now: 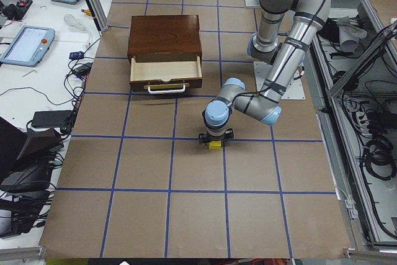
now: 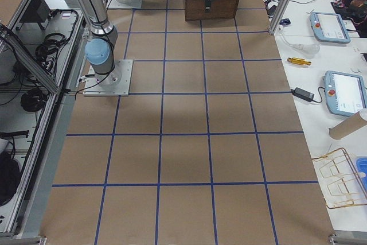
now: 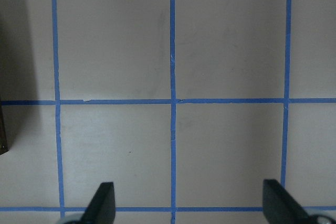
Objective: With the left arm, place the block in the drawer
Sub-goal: 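Move the left gripper down over the yellow cube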
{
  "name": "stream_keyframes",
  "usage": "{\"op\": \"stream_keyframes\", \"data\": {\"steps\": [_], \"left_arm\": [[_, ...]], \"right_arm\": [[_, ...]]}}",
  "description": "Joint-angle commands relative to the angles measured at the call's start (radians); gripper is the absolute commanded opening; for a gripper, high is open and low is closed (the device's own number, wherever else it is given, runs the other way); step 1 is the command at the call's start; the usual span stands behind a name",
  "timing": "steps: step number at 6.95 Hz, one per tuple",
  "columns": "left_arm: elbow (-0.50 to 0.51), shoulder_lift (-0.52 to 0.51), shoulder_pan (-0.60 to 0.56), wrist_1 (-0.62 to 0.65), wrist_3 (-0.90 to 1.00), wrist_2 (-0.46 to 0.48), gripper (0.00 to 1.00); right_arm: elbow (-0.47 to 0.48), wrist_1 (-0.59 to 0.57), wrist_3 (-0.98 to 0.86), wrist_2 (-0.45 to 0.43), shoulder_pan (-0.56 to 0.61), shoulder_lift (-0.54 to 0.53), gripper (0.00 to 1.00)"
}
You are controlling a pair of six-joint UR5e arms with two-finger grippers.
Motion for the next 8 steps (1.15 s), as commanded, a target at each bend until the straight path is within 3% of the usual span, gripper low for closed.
{"op": "stream_keyframes", "data": {"steps": [1,3,8], "left_arm": [[-0.014,-0.002,0.000,0.005,0.001,0.001,0.99],[-0.050,-0.002,0.000,0.089,0.006,-0.001,0.98],[-0.054,-0.019,0.000,0.112,0.027,-0.048,0.98]], "right_arm": [[0.000,0.000,0.000,-0.001,-0.001,0.001,1.00],[0.000,0.000,0.000,0.000,0.000,0.001,1.00],[0.000,0.000,0.000,0.000,0.000,0.001,1.00]]}}
